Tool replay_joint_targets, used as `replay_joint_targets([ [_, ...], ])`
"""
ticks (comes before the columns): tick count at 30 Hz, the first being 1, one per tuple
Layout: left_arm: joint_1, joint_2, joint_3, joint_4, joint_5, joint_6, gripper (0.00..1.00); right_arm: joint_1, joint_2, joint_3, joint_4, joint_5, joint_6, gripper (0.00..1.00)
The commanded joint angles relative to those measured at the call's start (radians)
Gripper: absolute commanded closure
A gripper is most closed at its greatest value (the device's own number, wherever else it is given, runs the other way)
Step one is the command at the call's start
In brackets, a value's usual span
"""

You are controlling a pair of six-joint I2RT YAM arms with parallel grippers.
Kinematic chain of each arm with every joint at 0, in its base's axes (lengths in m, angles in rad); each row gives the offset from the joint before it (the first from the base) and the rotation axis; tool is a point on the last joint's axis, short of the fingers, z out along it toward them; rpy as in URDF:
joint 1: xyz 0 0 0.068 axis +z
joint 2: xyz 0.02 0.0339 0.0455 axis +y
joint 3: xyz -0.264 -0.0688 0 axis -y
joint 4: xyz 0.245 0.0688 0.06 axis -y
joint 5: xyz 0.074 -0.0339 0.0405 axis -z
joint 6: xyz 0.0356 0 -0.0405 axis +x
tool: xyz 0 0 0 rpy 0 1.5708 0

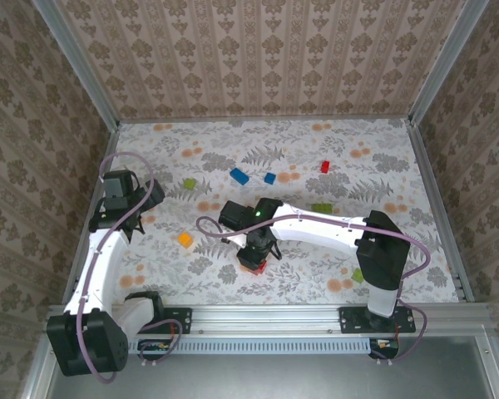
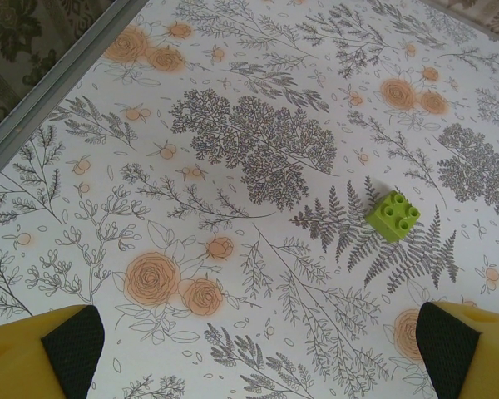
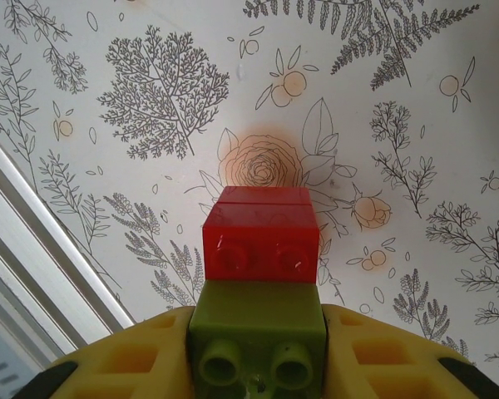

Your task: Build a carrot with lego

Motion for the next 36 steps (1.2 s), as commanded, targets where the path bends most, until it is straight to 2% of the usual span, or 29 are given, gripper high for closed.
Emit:
replay_joint_targets([
  [1,-0.007,0.003,0.027,-0.009,-0.015,0.012,0.0,0.016,0.108,-0.081,-0.066,-0.008,-0.009,0.65],
  [5,-0.007,0.002,0.028,-0.01,-0.016,0.012,0.0,0.016,0.074,-0.06,-0.068,-0.025,-0.052,0.65],
  [14,-0.007,0.004,0.032,-0.01,-0.013,0.012,0.0,0.016,0.073,0.04,-0.144,0.005,-0.259,0.62],
  [21,-0.006,0.004,0.032,-0.01,-0.012,0.011,0.0,0.016,0.109,0.141,-0.213,0.018,-0.316,0.6],
  [24,-0.007,0.004,0.032,-0.01,-0.012,0.012,0.0,0.016,0.107,0.151,-0.218,0.016,-0.323,0.57],
  [31,-0.006,0.005,0.031,-0.008,-0.013,0.012,0.0,0.016,0.039,0.138,-0.168,-0.035,-0.325,0.35],
  [36,-0.007,0.005,0.032,-0.008,-0.013,0.011,0.0,0.013,-0.029,0.122,-0.113,0.006,-0.304,0.27],
])
